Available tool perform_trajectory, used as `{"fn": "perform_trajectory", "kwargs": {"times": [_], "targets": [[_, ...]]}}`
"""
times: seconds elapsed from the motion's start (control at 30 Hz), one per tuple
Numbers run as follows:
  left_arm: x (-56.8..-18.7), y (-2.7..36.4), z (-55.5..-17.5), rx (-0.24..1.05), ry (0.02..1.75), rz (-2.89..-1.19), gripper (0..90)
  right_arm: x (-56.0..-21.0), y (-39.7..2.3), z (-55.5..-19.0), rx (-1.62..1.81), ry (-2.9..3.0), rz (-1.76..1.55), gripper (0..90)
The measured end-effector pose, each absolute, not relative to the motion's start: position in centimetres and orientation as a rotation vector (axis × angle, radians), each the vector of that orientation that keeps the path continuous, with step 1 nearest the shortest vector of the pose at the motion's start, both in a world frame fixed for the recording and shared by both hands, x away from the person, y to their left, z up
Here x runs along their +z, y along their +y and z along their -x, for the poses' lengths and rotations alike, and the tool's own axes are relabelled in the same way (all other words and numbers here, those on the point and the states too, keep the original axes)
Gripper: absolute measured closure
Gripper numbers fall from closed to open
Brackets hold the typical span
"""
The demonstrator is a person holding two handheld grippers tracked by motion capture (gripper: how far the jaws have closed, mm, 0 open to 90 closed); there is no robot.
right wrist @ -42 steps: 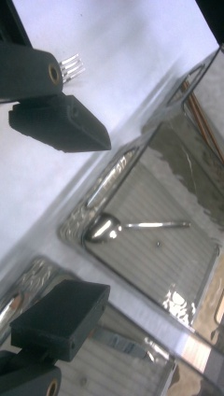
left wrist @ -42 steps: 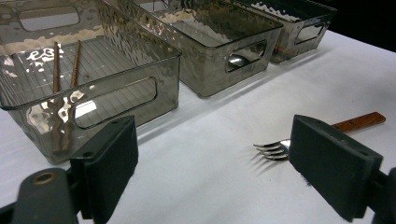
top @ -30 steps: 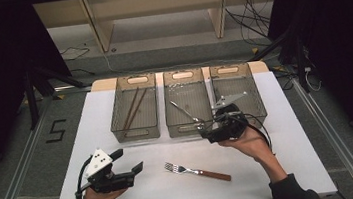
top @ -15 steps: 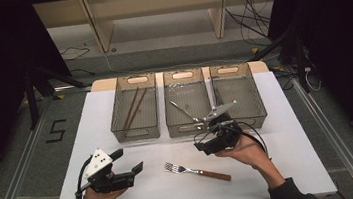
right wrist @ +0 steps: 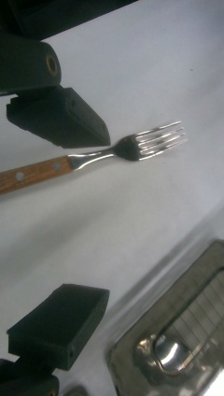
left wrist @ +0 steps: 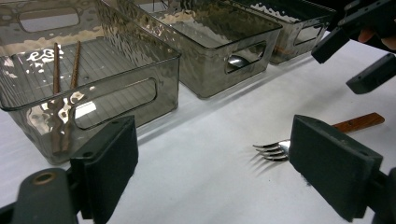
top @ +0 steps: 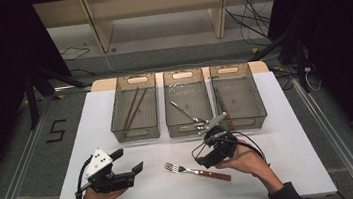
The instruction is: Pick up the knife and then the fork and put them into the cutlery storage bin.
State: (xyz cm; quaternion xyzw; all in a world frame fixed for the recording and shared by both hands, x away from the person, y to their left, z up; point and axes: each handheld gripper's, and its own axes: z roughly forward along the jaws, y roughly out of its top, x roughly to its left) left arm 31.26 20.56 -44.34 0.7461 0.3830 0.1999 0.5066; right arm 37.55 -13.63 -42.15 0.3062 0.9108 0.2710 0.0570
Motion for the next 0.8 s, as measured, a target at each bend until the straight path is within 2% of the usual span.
{"fn": "perform_trajectory", "kwargs": {"times": [0.33, 0.7, 0.8], "targets": [[-44.3, 20.6, -31.3, 0.483, 0.923, -1.799, 15.4, -43.3, -12.6, -36.7, 0.706, 2.857, -0.862, 26.2], [-44.3, 20.6, -31.3, 0.483, 0.923, -1.799, 15.4, -44.3, -12.1, -36.2, 0.583, 2.931, -0.802, 43.4], [-44.3, 20.6, -31.3, 0.484, 0.923, -1.798, 15.4, -44.6, -12.0, -36.2, 0.557, 2.935, -0.781, 45.8]]}}
